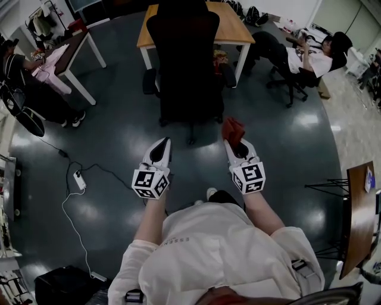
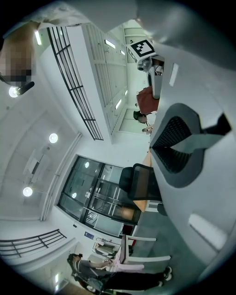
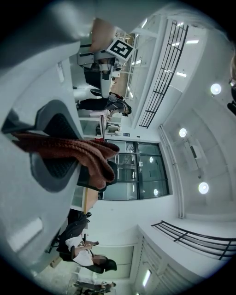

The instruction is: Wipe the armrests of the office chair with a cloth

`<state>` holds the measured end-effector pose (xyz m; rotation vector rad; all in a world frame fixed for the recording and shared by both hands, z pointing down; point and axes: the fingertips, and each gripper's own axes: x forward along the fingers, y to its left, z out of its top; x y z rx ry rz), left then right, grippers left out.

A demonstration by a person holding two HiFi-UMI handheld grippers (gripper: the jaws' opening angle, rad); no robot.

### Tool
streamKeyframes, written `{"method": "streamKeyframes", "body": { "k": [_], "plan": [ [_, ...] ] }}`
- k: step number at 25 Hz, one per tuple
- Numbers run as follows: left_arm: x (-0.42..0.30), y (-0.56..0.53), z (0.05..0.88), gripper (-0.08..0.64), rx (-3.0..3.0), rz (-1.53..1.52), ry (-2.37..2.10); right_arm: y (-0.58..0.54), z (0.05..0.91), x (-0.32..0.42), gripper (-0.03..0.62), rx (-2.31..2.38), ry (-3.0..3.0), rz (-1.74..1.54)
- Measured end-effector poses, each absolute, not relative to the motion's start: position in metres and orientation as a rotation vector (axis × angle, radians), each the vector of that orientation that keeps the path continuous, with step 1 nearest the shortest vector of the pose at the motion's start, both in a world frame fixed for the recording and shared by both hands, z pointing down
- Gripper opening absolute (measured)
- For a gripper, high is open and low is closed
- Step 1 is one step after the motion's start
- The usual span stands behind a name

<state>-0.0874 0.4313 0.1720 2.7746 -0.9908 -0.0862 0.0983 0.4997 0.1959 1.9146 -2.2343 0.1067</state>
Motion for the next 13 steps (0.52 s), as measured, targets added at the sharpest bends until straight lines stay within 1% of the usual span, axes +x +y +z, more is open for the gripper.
{"method": "streamKeyframes", "body": {
  "k": [13],
  "plan": [
    [-0.091, 0.444, 0.168, 0.017, 2.777, -0.125, -0.992, 0.511, 0.189, 0.096, 0.048, 1.896, -2.219, 0.083]
  ]
}}
